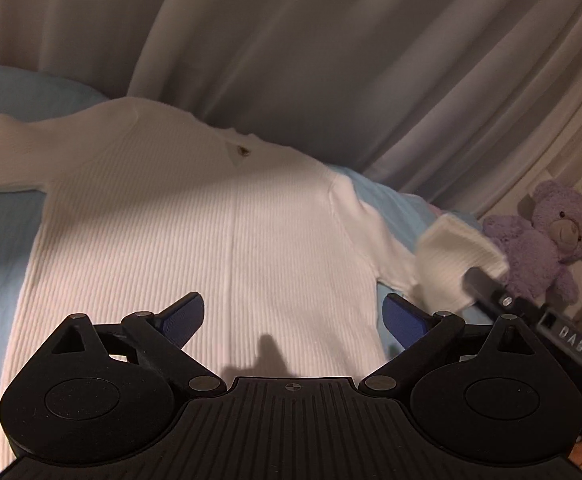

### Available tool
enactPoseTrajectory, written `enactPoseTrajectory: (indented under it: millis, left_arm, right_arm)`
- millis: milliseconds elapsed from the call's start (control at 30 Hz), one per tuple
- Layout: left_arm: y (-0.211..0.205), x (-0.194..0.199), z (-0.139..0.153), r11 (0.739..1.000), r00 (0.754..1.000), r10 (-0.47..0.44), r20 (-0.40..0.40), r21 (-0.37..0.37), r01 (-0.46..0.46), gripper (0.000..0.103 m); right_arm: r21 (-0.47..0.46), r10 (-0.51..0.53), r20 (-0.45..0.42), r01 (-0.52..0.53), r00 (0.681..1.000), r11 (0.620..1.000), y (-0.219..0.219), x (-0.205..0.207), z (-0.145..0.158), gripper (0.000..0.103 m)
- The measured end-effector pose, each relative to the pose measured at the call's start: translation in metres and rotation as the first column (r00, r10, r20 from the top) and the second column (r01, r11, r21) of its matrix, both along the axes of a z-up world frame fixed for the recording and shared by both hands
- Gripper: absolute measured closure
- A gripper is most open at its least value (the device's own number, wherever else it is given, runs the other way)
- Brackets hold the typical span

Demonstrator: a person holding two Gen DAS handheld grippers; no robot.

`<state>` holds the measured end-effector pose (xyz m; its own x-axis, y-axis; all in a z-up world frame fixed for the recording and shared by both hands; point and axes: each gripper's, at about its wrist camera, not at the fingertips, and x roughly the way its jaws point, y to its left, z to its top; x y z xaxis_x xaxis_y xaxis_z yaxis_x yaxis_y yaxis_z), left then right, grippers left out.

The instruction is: Fold small clothes

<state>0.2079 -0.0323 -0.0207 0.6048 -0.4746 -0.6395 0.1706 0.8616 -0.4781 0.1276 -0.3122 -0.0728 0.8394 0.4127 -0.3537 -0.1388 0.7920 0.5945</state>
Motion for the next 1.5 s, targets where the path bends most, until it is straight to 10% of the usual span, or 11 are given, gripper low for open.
enactPoseTrajectory:
  millis: [333, 800, 900, 1000, 1133, 1300, 1500]
  left_arm:
    - [0.011, 0.045, -0.06, 0.954, 0.964, -0.129, -0.232, -0.293, 0.057, 0.005]
    - [0.017, 0.043, -0.105, 0.903, 0.89, -0.182, -0.418, -0.43, -0.018, 0.048]
    - [0.008, 0.053, -0.111, 0.925, 0.89, -0.165, -0.426, -0.38, -0.011, 0.093]
    - [0.014, 0.066, -0.106, 0.919, 0.903, -0.147, -0.404, -0.394, -0.026, 0.097]
    - [0.034, 0.081, -0.052, 0.944, 0.981, -0.099, -0.169, -0.329, 0.038, 0.097]
    - [0.059, 0.112, -0.019, 0.999, 0.999, 0.046, -0.009, 0.008, -0.046, 0.097]
    - [0.084, 0.149, -0.057, 0.995, 0.99, 0.096, -0.105, 0.016, -0.095, 0.093]
  right_arm:
    - [0.029, -0.152, -0.224, 0.162, 0.963, 0.986, -0.028, -0.033, -0.033, 0.086]
    - [0.021, -0.145, -0.267, 0.156, 0.953, 0.988, -0.018, -0.021, -0.036, 0.086]
    - [0.008, -0.136, -0.268, 0.143, 0.954, 0.99, -0.013, -0.016, -0.037, 0.086]
    - [-0.049, -0.163, -0.269, 0.155, 0.949, 0.987, -0.015, -0.01, -0.032, 0.086]
    - [-0.108, -0.24, -0.268, 0.218, 0.933, 0.97, -0.029, 0.003, -0.024, 0.087]
    - [-0.172, -0.287, -0.261, 0.249, 0.922, 0.953, -0.039, 0.034, -0.019, 0.087]
    - [-0.187, -0.295, -0.27, 0.251, 0.916, 0.95, -0.043, 0.075, -0.019, 0.083]
